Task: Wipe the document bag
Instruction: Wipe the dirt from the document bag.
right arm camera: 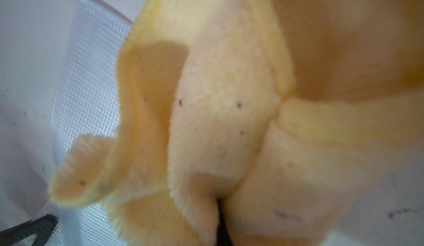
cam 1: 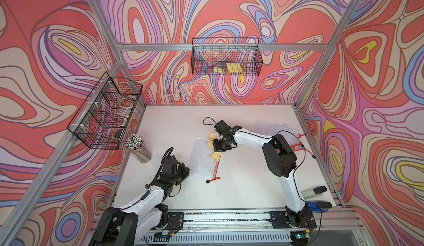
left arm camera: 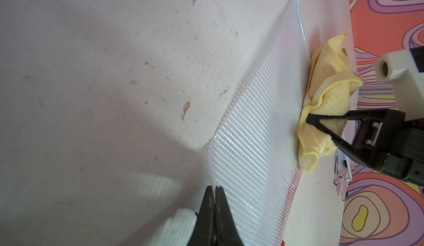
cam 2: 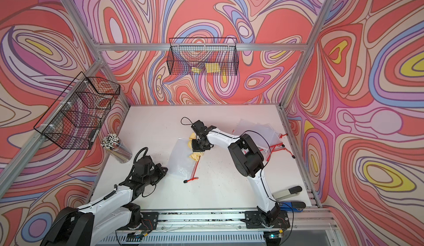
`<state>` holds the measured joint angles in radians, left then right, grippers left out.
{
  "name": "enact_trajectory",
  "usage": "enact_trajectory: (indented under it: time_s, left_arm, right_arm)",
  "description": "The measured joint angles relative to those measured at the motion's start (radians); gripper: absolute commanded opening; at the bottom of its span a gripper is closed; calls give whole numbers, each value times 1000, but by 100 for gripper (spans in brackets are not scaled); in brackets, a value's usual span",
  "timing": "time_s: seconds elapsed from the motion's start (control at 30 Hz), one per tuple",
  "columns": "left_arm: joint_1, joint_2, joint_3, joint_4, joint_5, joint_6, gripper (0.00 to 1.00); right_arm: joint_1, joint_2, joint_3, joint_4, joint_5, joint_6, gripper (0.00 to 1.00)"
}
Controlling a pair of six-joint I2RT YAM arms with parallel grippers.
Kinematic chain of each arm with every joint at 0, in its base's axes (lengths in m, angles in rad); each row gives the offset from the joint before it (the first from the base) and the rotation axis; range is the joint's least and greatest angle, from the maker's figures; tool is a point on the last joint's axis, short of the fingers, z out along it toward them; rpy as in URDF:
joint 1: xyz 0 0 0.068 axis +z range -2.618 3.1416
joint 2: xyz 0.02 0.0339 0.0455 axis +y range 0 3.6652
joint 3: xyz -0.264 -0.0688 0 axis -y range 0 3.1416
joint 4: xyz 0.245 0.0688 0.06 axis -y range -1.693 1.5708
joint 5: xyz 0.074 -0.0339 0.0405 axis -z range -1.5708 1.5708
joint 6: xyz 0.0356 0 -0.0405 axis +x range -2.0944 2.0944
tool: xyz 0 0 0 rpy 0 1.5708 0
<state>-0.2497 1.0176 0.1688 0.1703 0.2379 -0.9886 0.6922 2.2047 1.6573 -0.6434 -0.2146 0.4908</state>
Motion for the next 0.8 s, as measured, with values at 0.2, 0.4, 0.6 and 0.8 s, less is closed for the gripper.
enact_trajectory:
  time_s: [0.2,0.4,0.6,0.8]
  left_arm:
    - [0,-13,0,-19,1,12,0]
    - [0,-16,0,-26,2,18,0]
    - [0,-13,1,-37,1,28,0]
    - [0,13,8,-36,3,28,0]
  right_arm:
    - [121,0,2,-1,-79,9,0]
    - [214,3,28,-24,-108,16,0]
    - [200,5,29,-10,-216,16,0]
    - [201,68,60,20,-289,14,0]
